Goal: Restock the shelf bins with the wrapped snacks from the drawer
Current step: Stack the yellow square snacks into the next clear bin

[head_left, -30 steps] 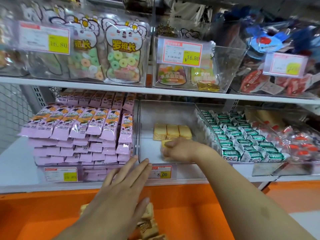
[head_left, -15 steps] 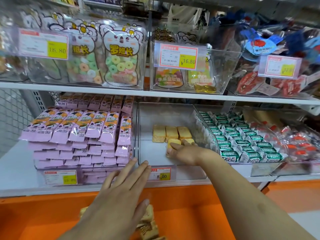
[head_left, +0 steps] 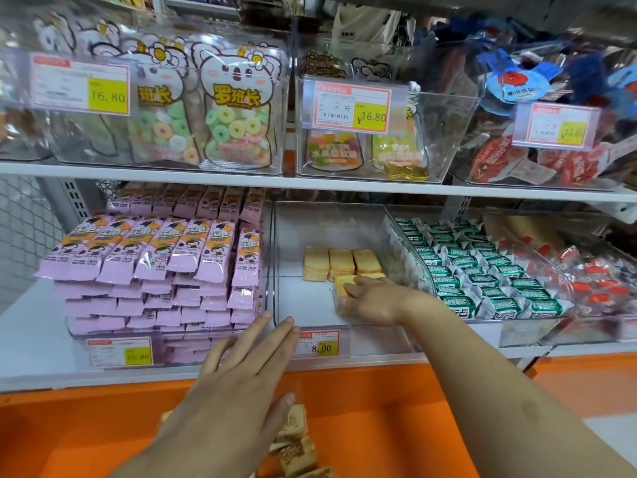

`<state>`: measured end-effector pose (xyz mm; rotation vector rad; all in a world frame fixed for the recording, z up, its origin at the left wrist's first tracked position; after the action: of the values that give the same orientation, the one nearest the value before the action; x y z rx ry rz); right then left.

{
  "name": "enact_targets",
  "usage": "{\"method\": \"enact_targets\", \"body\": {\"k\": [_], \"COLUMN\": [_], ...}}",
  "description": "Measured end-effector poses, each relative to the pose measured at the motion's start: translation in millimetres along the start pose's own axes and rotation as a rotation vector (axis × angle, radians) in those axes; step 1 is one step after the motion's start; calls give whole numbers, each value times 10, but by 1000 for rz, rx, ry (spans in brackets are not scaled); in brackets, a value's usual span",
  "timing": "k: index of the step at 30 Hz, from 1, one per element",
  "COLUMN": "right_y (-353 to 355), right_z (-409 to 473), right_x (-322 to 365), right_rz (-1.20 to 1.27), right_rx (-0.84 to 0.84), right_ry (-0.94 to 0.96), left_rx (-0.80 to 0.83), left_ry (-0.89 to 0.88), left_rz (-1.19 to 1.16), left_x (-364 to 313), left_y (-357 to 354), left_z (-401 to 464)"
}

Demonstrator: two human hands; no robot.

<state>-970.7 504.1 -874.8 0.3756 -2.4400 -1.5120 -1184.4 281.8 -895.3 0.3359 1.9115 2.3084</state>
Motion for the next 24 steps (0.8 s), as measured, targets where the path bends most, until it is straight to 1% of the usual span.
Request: {"method": "enact_targets", "body": {"k": [5, 10, 12, 16, 21, 24], "right_y": [15, 10, 22, 53, 168, 265], "right_z": [-53, -50, -57, -111, -343, -599], "right_x": [11, 30, 35, 28, 103, 151], "right_rz": [87, 126, 144, 186, 196, 254], "right_rx": [2, -28, -47, -74, -157, -216], "right_ry": [-18, -15, -5, 26, 64, 90], "left_rx": [50, 127, 98, 110, 189, 172], "left_ry": [6, 28, 8, 31, 41, 45], "left_rz": [-15, -138, -182, -210, -233, -280], "left_x": [2, -18, -39, -75, -130, -133], "left_y": [30, 86, 98, 172, 322, 366], "left_z": [10, 8, 15, 11, 6, -106]}}
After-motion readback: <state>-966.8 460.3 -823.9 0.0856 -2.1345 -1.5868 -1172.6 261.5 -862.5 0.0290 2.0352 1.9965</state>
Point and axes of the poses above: each hand's wrist, its own z-axis towards the middle knuckle, its own y-axis out of the back of the hand, x = y × z, the point moved 1 cm from there along z, towards the middle knuckle, and after that the axes turned 3 degrees about -y, right-handed, at the moved point
